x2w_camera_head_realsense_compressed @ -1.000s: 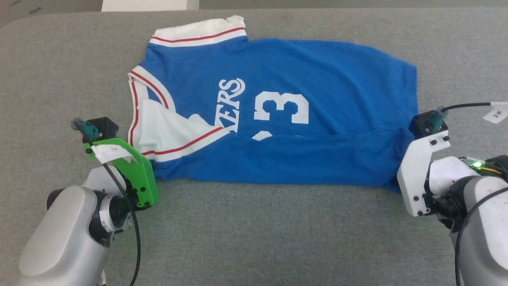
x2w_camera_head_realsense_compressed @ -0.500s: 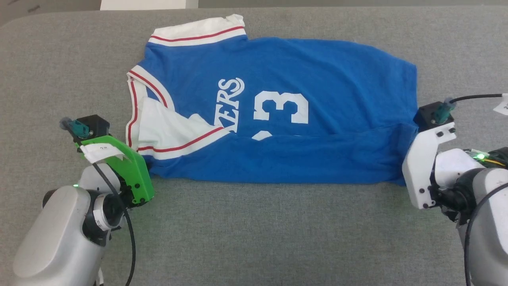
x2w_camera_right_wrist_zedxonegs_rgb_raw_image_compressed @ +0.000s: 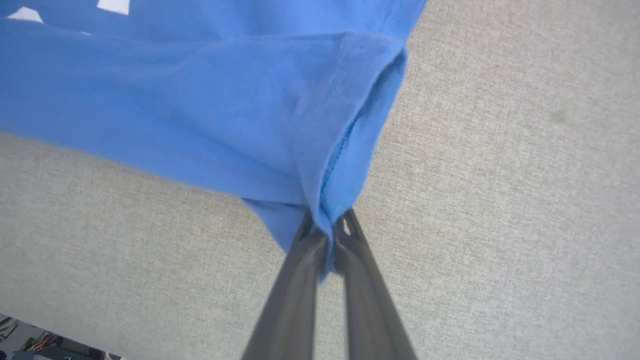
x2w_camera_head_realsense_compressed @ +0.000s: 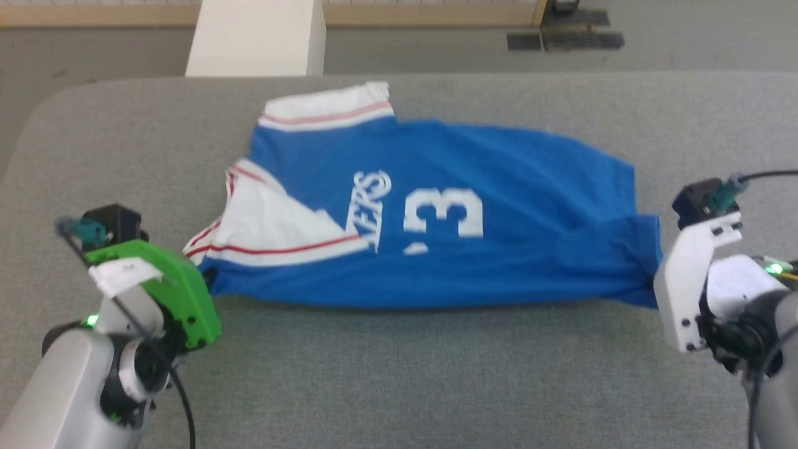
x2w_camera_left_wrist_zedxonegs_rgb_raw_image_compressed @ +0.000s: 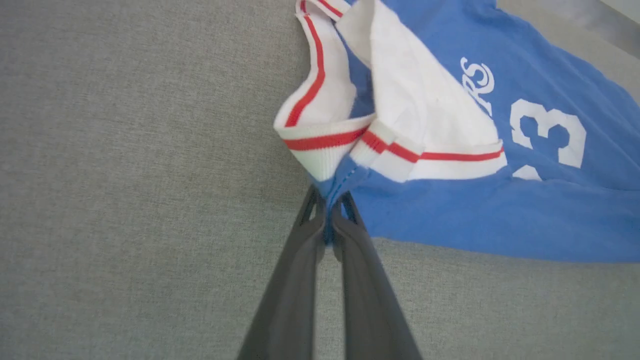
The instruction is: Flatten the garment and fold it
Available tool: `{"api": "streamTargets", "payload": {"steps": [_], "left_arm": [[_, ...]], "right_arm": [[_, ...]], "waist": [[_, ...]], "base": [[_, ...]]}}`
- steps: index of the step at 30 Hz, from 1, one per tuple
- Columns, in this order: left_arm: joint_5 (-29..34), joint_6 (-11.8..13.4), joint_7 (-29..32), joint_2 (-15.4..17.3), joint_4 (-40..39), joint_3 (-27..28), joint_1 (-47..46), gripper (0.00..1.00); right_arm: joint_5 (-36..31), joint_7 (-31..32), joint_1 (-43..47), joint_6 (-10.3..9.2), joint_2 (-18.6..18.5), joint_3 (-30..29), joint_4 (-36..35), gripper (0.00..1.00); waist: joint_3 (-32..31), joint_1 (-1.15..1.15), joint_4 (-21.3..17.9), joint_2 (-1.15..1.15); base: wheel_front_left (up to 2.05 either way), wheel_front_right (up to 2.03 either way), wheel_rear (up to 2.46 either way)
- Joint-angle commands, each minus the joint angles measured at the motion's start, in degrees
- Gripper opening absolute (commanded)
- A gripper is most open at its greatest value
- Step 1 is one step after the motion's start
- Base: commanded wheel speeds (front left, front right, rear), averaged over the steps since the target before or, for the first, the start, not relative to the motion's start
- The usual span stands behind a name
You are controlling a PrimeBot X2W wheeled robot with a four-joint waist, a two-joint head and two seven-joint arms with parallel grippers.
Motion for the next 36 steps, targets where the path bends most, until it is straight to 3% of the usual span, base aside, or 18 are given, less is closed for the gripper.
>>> {"api": "streamTargets", "payload": {"steps": [1, 8, 14, 30, 31, 36], "left_arm": [[-0.66, 0.72, -0.77, 0.70, -1.59, 0.79, 2.21, 0.00], [-1.12, 4.32, -1.95, 1.81, -9.30, 3.02, 12.87, 0.00], [-2.44, 6.06, -2.65, 0.25, -11.09, 2.69, 21.34, 0.00], [-3.62, 2.89, -2.99, -3.05, 2.95, -0.44, 17.78, 0.00], [-3.41, 2.38, -3.65, -3.06, 3.20, -0.29, 16.48, 1.00], [-2.78, 2.51, -4.03, -1.78, 1.31, 0.65, 14.96, 1.00]], "right_arm": [[0.59, 0.42, 1.66, -0.09, -0.56, -0.47, -0.94, 0.00], [1.28, 2.02, 7.85, -0.09, -0.92, -2.39, -3.50, 0.00], [1.33, 2.58, 13.06, -0.09, -0.30, -3.75, -2.82, 0.00], [0.99, -1.01, 14.18, -0.09, 1.96, -2.62, 6.46, 0.00], [1.64, -2.55, 13.26, -0.09, 1.86, -2.33, 6.94, 1.00], [3.56, -4.91, 11.94, -0.09, 1.68, -2.95, 5.49, 1.00]], "waist": [[-3.23, 0.00, 0.11, 0.00], [-4.92, 0.00, 0.33, 0.00], [-4.84, 0.00, 0.91, 0.00], [-2.93, 0.00, 0.55, 0.00], [-3.02, 0.00, 0.50, 0.00], [-4.16, 0.00, 0.33, 0.00]], "base": [[0.00, 0.00, 0.00], [0.00, 0.00, 0.00], [0.00, 0.00, 0.00], [0.00, 0.00, 0.00], [0.00, 0.00, 0.00], [0.00, 0.00, 0.00]]}}
